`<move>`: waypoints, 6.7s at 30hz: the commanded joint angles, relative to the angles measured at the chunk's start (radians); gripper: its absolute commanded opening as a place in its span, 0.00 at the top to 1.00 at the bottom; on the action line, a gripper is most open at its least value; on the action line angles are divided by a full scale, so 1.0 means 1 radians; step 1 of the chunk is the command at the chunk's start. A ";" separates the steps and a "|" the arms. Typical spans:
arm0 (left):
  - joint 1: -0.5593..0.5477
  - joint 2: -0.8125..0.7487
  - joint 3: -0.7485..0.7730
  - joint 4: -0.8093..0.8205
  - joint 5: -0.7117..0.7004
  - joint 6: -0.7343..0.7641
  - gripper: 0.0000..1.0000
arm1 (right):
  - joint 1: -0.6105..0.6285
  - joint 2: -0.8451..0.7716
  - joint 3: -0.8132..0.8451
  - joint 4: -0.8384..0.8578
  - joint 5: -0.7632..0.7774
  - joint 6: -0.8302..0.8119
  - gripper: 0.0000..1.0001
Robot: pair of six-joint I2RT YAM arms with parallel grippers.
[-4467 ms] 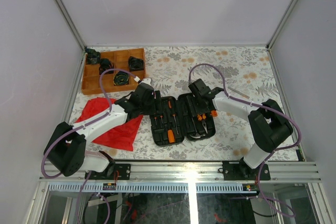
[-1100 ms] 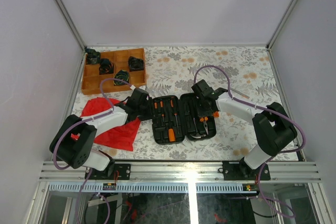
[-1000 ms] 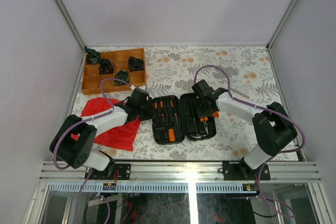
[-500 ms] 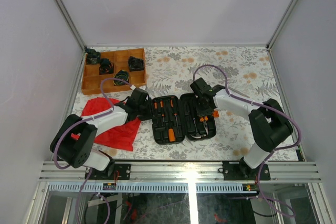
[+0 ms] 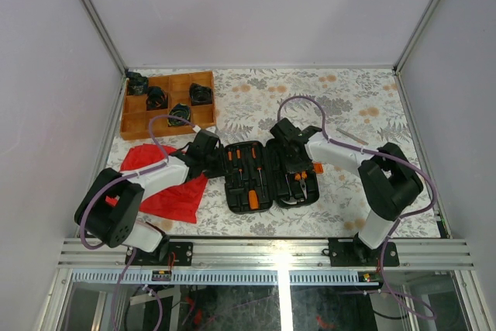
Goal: Sort the tools into containers
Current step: Adjust the pliers in the storage box, then move the storage box to the center of the board, then pick up the engineering item from the center of the board.
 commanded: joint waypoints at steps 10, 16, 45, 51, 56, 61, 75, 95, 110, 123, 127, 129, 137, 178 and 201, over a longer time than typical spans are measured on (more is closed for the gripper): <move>-0.023 0.057 0.032 0.060 -0.012 -0.003 0.73 | 0.037 0.049 -0.158 0.088 -0.143 0.082 0.96; -0.023 0.060 0.022 0.061 -0.018 -0.014 0.72 | 0.037 -0.200 -0.094 0.120 -0.110 0.042 0.83; -0.023 0.046 0.017 0.046 -0.014 -0.017 0.67 | 0.003 -0.167 -0.171 0.014 0.005 0.105 0.85; -0.025 0.046 0.017 0.042 -0.011 -0.009 0.67 | -0.004 -0.037 -0.175 -0.001 -0.059 0.081 0.86; -0.030 0.047 0.020 0.043 -0.009 -0.006 0.67 | -0.005 0.070 -0.199 0.020 -0.147 0.080 0.88; -0.041 0.053 0.027 0.043 -0.011 -0.004 0.67 | -0.002 0.142 -0.239 0.056 -0.184 0.087 0.90; -0.043 0.022 0.015 0.029 -0.046 -0.023 0.67 | 0.002 -0.205 -0.173 0.099 -0.103 0.039 0.80; -0.053 -0.051 -0.078 0.045 -0.005 -0.058 0.66 | -0.082 -0.608 -0.413 0.053 -0.054 0.239 0.55; -0.057 -0.071 -0.075 0.045 0.001 -0.070 0.65 | -0.191 -0.432 -0.385 0.240 -0.054 0.111 0.83; -0.027 -0.146 0.046 -0.135 -0.089 -0.012 0.46 | -0.275 -0.504 -0.183 0.114 0.071 -0.030 0.52; -0.019 -0.196 0.116 -0.215 -0.123 0.032 0.43 | -0.369 -0.455 -0.108 0.130 0.081 -0.070 0.51; -0.012 -0.221 0.156 -0.250 -0.133 0.062 0.43 | -0.425 -0.380 -0.056 0.140 0.088 -0.096 0.49; -0.003 -0.243 0.229 -0.347 -0.186 0.224 0.40 | -0.584 -0.148 0.105 0.193 0.029 -0.178 0.36; 0.021 -0.232 0.215 -0.337 -0.180 0.210 0.40 | -0.737 0.116 0.114 0.118 -0.188 -0.276 0.42; 0.025 -0.233 0.213 -0.336 -0.173 0.208 0.40 | -0.709 0.124 0.103 0.132 -0.109 -0.211 0.61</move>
